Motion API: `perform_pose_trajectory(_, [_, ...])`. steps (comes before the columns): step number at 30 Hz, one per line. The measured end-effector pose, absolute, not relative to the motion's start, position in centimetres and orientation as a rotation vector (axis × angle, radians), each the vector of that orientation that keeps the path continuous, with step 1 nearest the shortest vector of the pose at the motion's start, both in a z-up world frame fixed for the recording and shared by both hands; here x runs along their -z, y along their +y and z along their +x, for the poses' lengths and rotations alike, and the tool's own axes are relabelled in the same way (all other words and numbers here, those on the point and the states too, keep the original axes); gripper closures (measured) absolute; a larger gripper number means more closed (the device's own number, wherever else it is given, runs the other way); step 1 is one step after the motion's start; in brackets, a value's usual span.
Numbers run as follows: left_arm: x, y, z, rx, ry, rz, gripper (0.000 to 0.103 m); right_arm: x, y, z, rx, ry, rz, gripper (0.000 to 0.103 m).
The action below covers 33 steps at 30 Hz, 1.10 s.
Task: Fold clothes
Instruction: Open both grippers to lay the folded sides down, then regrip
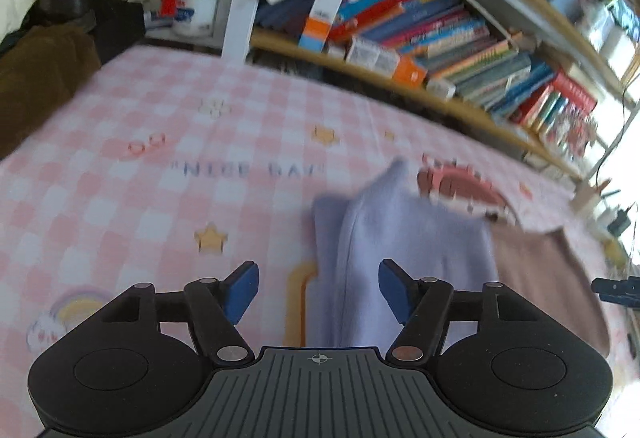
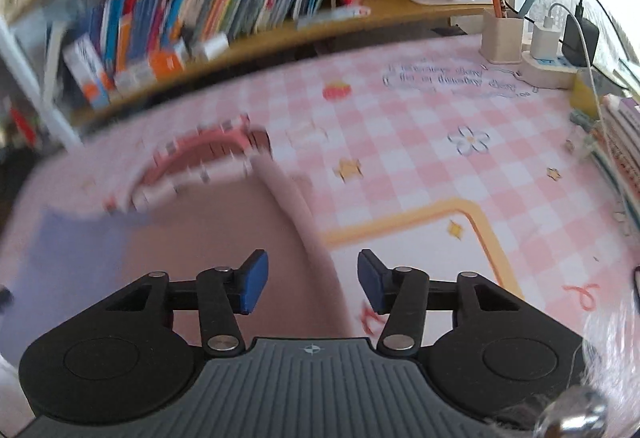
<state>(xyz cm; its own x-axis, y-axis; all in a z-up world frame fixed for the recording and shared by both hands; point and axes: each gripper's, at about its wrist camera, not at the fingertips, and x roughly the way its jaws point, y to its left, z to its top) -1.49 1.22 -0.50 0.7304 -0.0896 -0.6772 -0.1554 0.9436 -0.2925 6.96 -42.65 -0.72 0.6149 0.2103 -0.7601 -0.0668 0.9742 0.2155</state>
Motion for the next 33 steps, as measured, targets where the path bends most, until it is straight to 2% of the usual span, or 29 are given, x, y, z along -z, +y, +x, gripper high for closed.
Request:
perform_pose_trajectory(1, [0.7, 1.1, -1.5, -0.028, 0.760, -0.348, 0.045, 1.2, -42.6, 6.8, -0.159, 0.910, 0.174, 0.060])
perform_pose_trajectory(2, [1.0, 1.1, -1.5, -0.018, 0.764, -0.352, 0.053, 1.7, -42.7, 6.6, -0.157, 0.923, 0.184, 0.068])
perform_pose_trajectory(3, [1.2, 1.0, -1.5, -0.009, 0.769, -0.356, 0.058, 2.0, -42.7, 6.6, -0.155, 0.929, 0.192, 0.082])
perform_pose_trajectory(5, [1.7, 0.8, -1.4, 0.010, 0.779, -0.364, 0.098, 2.2, -42.8, 6.5, -0.150, 0.927, 0.207, 0.097])
perform_pose_trajectory(9, [0.2, 2.5, -2.2, 0.052, 0.687, -0.549, 0.098, 0.1, -44.4, 5.7, -0.153, 0.848, 0.345, 0.098])
perform_pose_trajectory(18, [2.7, 1.7, -0.8, 0.019, 0.789, -0.446, 0.097, 3.2, -43.7, 7.2, -0.075, 0.919, 0.319, 0.098])
perform_pose_trajectory(22, [2.7, 2.2, -0.7, 0.024, 0.798, -0.445, 0.090, 3.1, -43.7, 7.2, -0.069, 0.920, 0.304, 0.096])
perform_pose_trajectory(23, [2.6, 2.2, -0.7, 0.026, 0.798, -0.445, 0.089, 2.9, -43.7, 7.1, -0.060, 0.918, 0.299, 0.092])
perform_pose_trajectory(24, [2.3, 2.2, -1.0, 0.021, 0.788, -0.439, 0.089, 2.8, -43.6, 7.0, -0.047, 0.914, 0.291, 0.082])
perform_pose_trajectory(26, [1.6, 2.4, -1.1, 0.003, 0.745, -0.423, 0.088, 2.1, -43.3, 6.7, -0.001, 0.879, 0.232, 0.071])
perform_pose_trajectory(29, [0.2, 3.0, -1.2, -0.026, 0.679, -0.403, 0.088, 1.0, -42.7, 6.0, 0.021, 0.843, 0.162, 0.070])
perform_pose_trajectory(33, [-1.2, 3.4, -0.9, -0.040, 0.631, -0.390, 0.087, -0.4, -41.6, 5.2, 0.005, 0.796, 0.111, 0.057])
